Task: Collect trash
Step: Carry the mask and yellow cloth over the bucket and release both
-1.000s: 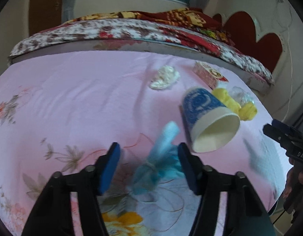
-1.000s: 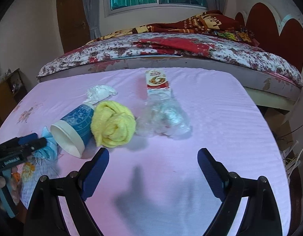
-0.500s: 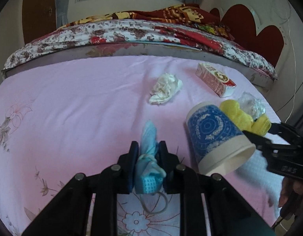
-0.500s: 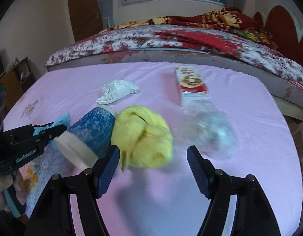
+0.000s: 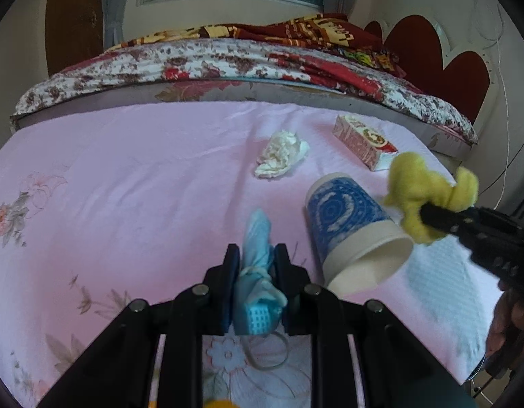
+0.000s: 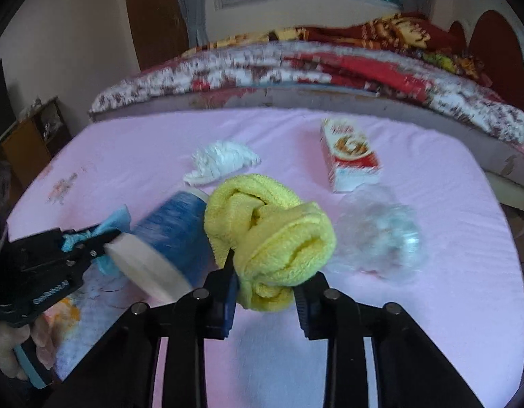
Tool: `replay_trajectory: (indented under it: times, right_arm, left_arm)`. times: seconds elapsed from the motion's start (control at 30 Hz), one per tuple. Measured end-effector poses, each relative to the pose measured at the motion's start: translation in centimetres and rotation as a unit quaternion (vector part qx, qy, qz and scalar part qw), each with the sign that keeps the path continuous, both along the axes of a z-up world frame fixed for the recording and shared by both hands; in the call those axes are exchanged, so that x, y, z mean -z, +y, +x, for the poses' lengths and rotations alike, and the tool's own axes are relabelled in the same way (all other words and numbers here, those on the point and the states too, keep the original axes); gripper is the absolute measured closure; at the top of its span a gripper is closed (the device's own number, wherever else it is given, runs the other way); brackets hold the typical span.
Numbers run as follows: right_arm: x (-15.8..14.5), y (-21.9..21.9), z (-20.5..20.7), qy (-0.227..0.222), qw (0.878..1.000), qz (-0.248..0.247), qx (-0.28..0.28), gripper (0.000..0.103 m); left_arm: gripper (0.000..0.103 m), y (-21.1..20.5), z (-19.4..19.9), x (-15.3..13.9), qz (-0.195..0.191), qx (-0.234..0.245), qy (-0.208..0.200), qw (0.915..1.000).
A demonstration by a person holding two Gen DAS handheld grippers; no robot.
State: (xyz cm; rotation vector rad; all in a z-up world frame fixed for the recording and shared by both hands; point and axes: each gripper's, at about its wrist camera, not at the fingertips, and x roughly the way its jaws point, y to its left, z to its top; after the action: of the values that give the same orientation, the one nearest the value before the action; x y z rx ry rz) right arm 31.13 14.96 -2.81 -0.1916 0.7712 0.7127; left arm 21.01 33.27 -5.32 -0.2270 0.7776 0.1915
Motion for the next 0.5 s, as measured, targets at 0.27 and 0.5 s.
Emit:
replay_trajectory:
  times: [0.27, 0.5]
  right_arm:
    - [-4.4, -6.6, -3.7, -0.035, 0.999, 0.023, 0.034, 0.072]
    - [-5.9, -15.0, -7.7, -0.053, 0.995, 0.02, 0.081, 0.072]
  left_arm:
    - [0.081, -3.1, -3.0, -3.3, 0.007, 0.017, -0.03, 0.9994]
    - [0.081, -8.9, -4.8, -5.0, 0.005, 0.057, -0.05, 0.9971]
